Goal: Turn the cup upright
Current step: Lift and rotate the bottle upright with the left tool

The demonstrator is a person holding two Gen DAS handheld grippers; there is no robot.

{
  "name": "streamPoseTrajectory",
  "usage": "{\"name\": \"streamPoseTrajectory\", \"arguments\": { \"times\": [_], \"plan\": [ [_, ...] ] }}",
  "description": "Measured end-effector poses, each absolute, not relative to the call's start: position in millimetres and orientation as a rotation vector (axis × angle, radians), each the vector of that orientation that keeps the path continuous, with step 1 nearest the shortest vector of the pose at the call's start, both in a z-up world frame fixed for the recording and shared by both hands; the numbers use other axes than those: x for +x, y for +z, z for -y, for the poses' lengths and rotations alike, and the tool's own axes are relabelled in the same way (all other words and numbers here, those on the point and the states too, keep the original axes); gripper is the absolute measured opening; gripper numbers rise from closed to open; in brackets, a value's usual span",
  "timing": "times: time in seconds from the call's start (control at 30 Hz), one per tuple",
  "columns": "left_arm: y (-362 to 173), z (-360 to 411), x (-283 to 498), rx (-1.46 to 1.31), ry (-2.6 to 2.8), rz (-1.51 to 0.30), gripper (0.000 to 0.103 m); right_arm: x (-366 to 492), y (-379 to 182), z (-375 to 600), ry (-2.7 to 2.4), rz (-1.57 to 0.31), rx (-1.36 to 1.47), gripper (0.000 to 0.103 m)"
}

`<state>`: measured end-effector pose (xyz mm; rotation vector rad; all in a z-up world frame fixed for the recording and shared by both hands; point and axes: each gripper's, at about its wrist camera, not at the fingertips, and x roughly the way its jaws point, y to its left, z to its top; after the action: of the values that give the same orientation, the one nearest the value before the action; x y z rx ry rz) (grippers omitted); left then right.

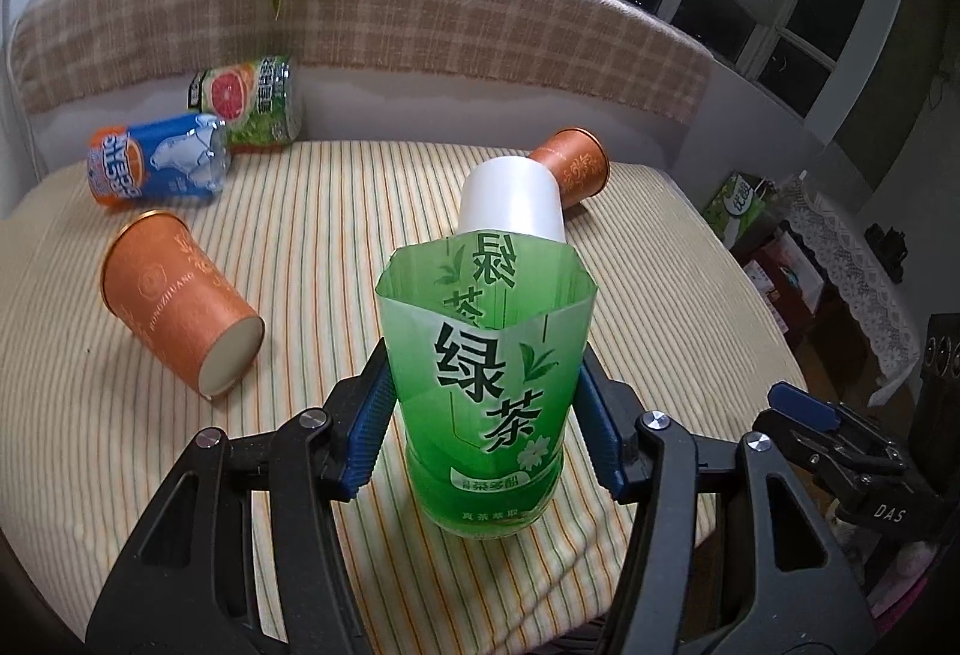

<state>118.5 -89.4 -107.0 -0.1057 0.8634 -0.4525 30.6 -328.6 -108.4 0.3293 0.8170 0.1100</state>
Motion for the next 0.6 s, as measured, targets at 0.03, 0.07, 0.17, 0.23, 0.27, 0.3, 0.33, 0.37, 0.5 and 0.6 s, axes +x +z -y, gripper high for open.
{"name": "streamPoseTrajectory", "arguments": {
  "times": [0.03, 0.07, 0.17, 0.23, 0.27, 0.3, 0.33, 0.37, 0.5, 0.6],
  "plan": [
    [-106.8, 90.7, 118.6, -0.100, -0.450, -0.861, 0.058, 31.1, -108.6, 328.3, 0.111, -0.818, 0.329, 0.072],
    [-106.8, 91.6, 118.2, -0.093, -0.447, -0.858, 0.058, 31.0, -108.8, 328.0, 0.111, -0.819, 0.329, 0.072],
    [-106.9, 94.2, 117.1, -0.070, -0.438, -0.846, 0.058, 30.6, -108.8, 328.4, 0.112, -0.819, 0.330, 0.072],
    [-108.4, 96.8, 116.3, -0.053, -0.434, -0.840, 0.058, 30.8, -108.8, 328.4, 0.110, -0.818, 0.329, 0.072],
    [-109.2, 97.4, 116.1, -0.048, -0.434, -0.838, 0.058, 30.7, -108.7, 328.5, 0.110, -0.818, 0.330, 0.072],
    [-110.4, 98.8, 115.8, -0.040, -0.433, -0.836, 0.058, 30.6, -108.5, 328.7, 0.110, -0.818, 0.331, 0.072],
    [-111.6, 99.6, 115.8, -0.034, -0.431, -0.834, 0.058, 30.6, -108.2, 328.8, 0.110, -0.817, 0.331, 0.072],
    [-112.4, 100.4, 115.3, -0.028, -0.430, -0.831, 0.058, 30.5, -108.0, 328.8, 0.109, -0.817, 0.330, 0.072],
    [-113.5, 104.6, 111.6, 0.000, -0.429, -0.811, 0.058, 30.5, -107.8, 329.4, 0.108, -0.817, 0.331, 0.072],
    [-114.5, 105.9, 109.6, 0.006, -0.431, -0.810, 0.058, 30.3, -107.8, 329.3, 0.109, -0.817, 0.332, 0.072]
  ]
}}
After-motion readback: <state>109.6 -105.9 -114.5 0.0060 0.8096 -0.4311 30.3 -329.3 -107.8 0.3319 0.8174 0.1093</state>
